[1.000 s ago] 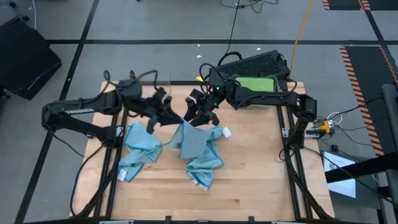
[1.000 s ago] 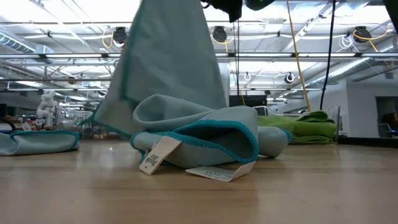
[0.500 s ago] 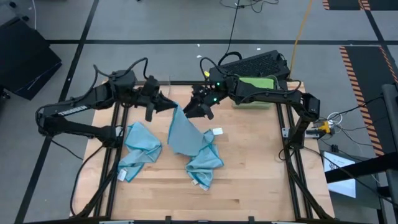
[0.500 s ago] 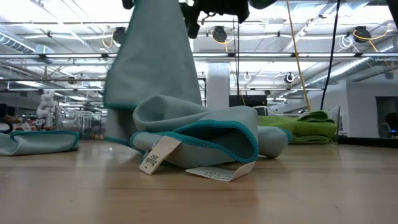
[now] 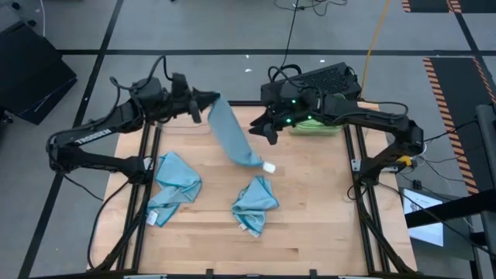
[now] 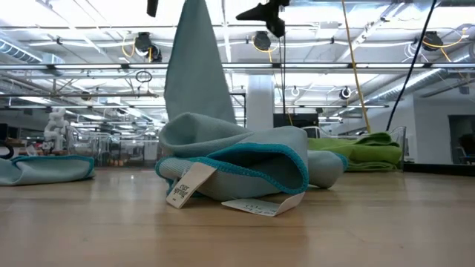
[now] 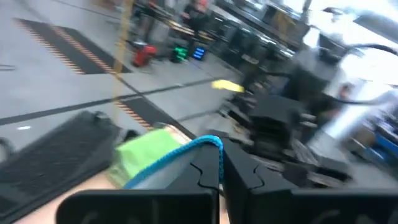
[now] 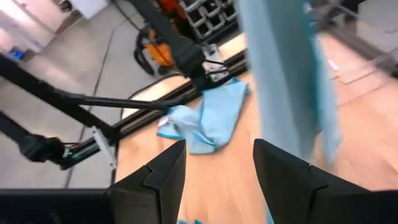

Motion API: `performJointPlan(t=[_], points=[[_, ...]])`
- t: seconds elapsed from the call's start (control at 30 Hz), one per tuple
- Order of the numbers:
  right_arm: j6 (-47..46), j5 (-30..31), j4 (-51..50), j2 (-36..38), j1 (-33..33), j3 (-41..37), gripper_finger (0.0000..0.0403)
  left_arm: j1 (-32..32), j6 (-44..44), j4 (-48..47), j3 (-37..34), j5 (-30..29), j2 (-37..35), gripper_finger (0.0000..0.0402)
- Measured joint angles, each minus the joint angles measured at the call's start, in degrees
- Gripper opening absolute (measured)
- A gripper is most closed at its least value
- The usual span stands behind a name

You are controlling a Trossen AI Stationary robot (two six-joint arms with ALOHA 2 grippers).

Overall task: Sort microfiber towel by color & place in baskets
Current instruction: Fold the top blue towel

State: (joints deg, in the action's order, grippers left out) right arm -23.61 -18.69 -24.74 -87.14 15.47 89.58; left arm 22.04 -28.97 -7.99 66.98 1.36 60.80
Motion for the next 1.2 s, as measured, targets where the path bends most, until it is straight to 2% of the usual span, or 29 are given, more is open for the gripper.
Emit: performJointPlan(t=[0.1,0.17,0.3,0.53,0.6,0.7,0.83,0.9,1.0,1.1,1.2], points=[[0.66,2.88,0.23,1.33,-1.17,-1.08,0.0181,0.37,-1.13,1.32,0.02,-4.34,0.66,0.0011],[0.39,5.75,0.37,1.46,-2.39,-2.11,0.0181,0.75,-1.18,0.81,0.02,-5.16,0.83,0.0011],[-9.11,7.96,1.37,0.99,-3.46,-7.15,0.0195,1.25,-1.63,1.25,0.02,-6.03,1.26,0.0004],[-20.80,8.35,23.62,0.94,-5.19,-20.15,0.0265,1.42,-1.84,1.20,0.00,-6.97,1.61,0.0005],[-22.85,10.66,28.40,0.94,-5.23,-22.37,0.0277,1.44,-2.23,1.08,0.00,-6.45,1.78,0.0004],[-23.67,13.91,30.29,0.94,-4.95,-23.26,0.0283,1.44,-1.40,2.76,0.00,0.20,1.74,0.0010],[-23.22,13.54,30.93,1.01,-3.04,-22.63,0.0279,1.21,0.19,-0.11,0.00,15.30,1.70,0.0007],[-22.30,10.17,31.51,1.01,-1.41,-22.34,0.0278,0.31,-0.02,-3.05,0.00,19.75,1.72,0.0004],[-20.78,-0.10,32.43,1.02,1.45,-21.69,0.0274,-1.93,1.22,-8.71,0.00,25.02,1.72,0.0009],[-19.66,-7.02,30.82,1.05,3.92,-21.66,0.0266,-5.07,3.01,-16.52,0.00,28.88,1.72,0.0011],[-15.85,-8.38,27.46,0.09,6.15,-21.66,0.0257,-9.08,3.39,-24.49,0.00,28.85,1.72,0.0004]])
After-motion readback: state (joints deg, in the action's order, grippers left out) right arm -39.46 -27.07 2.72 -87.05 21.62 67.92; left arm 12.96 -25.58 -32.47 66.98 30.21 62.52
